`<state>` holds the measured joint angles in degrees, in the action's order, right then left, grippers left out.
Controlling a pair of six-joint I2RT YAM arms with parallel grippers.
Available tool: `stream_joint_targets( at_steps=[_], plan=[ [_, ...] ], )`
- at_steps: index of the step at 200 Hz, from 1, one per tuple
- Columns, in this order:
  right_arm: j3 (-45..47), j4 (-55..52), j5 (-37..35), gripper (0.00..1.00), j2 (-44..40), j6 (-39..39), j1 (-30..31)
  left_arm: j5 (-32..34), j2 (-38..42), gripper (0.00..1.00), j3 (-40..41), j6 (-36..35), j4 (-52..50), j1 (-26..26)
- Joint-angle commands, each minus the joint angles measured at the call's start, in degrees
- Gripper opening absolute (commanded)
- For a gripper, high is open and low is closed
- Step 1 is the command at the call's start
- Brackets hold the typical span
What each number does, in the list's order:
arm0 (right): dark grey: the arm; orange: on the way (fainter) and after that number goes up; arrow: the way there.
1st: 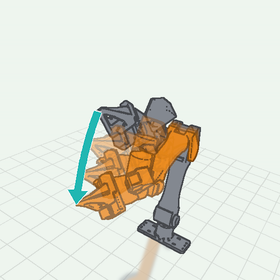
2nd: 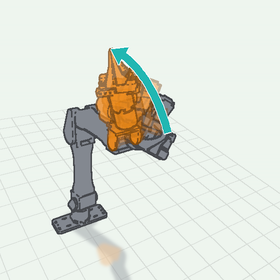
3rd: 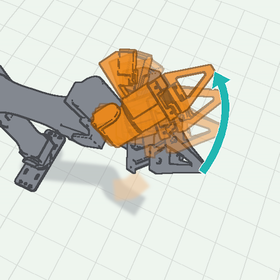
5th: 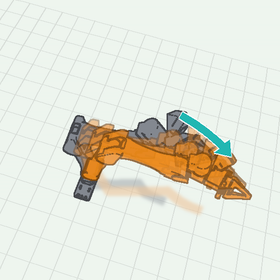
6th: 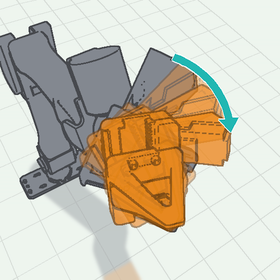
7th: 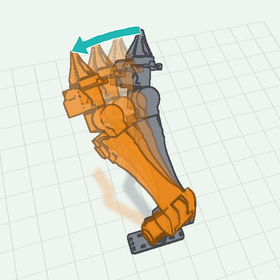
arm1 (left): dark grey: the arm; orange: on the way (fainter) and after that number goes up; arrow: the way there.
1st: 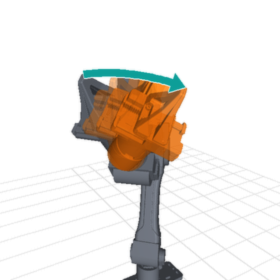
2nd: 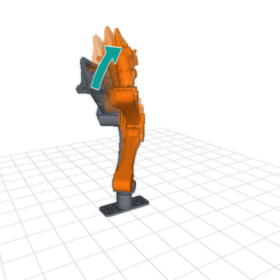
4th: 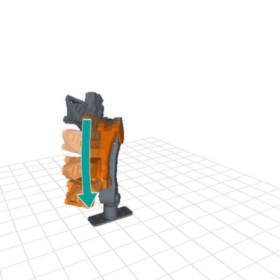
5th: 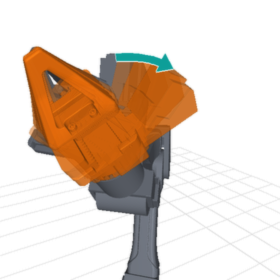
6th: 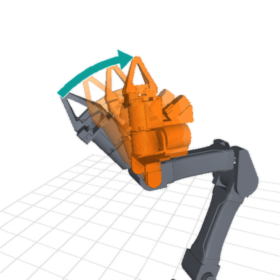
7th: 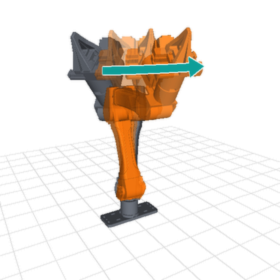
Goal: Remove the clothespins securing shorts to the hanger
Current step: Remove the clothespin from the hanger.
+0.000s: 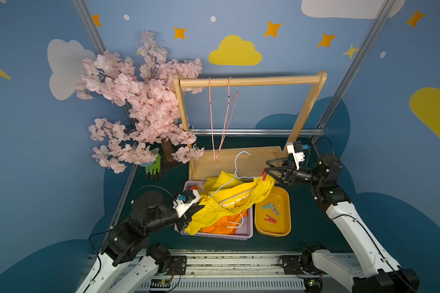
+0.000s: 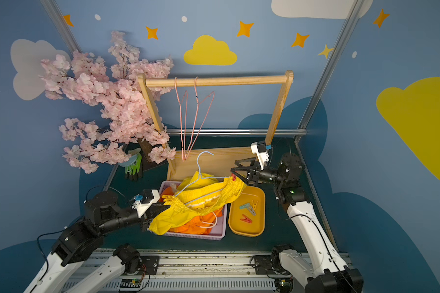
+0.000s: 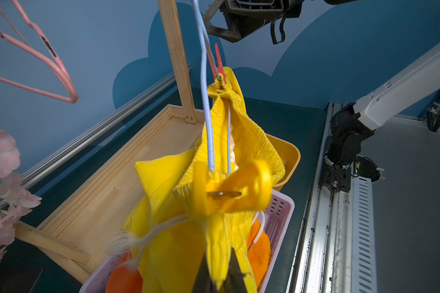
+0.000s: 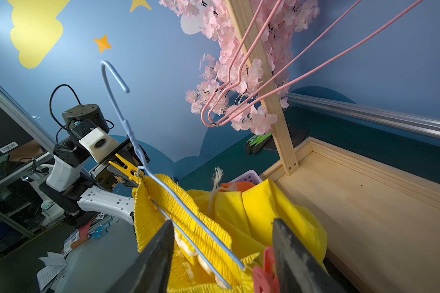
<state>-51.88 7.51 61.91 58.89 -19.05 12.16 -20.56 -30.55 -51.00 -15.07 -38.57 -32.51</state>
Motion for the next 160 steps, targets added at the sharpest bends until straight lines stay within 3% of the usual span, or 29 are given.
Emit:
stream_joint_targets(
  at_steps=[1, 83, 131, 160],
  plan=[
    [-2.38, -3.22, 3.07, 0.62, 1.22, 4.86, -0.20, -3.39, 1.31, 0.03, -2.26, -0.75, 2.62, 0.19],
    [-2.17, -1.88, 6.38, 0.59, 2.33, 5.49, 0.05, -4.13, 0.85, 0.03, -2.42, -1.10, 3.28, 0.15],
    [-2.32, -3.13, 6.56, 0.42, 2.91, 6.33, 0.12, -4.18, 0.58, 0.03, -1.69, -0.85, 4.63, 0.17],
    [-2.01, -3.12, 6.90, 0.41, 3.33, 6.33, 0.30, -3.97, 0.82, 0.03, -1.56, -0.74, 4.73, 0.17]
  ],
)
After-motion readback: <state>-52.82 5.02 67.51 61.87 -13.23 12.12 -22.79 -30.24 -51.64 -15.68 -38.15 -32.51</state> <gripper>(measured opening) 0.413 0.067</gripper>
